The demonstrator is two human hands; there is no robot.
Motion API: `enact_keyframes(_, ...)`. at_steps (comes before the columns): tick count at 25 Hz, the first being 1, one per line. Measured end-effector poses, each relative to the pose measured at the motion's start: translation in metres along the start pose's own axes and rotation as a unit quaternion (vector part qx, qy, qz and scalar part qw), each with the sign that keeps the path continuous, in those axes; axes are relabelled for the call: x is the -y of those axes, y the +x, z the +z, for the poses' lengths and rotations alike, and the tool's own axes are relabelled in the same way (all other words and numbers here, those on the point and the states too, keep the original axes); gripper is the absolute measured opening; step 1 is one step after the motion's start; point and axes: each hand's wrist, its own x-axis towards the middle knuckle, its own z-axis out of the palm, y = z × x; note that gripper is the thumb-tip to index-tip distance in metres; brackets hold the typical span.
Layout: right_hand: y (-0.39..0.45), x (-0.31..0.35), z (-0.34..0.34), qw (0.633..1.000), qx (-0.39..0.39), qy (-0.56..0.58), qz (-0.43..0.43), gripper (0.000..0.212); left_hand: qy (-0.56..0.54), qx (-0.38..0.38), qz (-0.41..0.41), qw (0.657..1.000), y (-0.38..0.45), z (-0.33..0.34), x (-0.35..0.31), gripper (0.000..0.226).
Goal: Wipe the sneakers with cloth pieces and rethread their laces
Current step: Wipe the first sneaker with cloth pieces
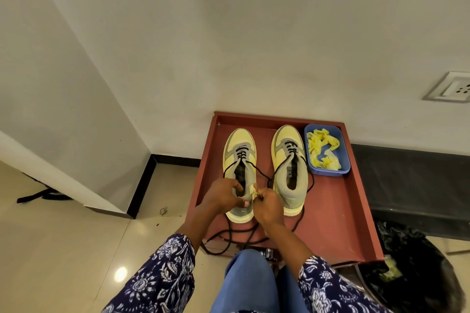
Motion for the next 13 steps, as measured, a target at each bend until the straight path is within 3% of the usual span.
enact_keyframes(8,0.03,0.02,-0.013,0.998,0.021,-0.053,-0.005,0.035,0.025,0.008,0.002,1.0,0.006,-0.001,0.002,0.03)
enact_keyframes(13,0.044,0.03,-0.019,0.997,0.055,-0.047,-0.018,0.033,0.024,0.018,-0.001,1.0,0.012,-0.001,0.003,0.025)
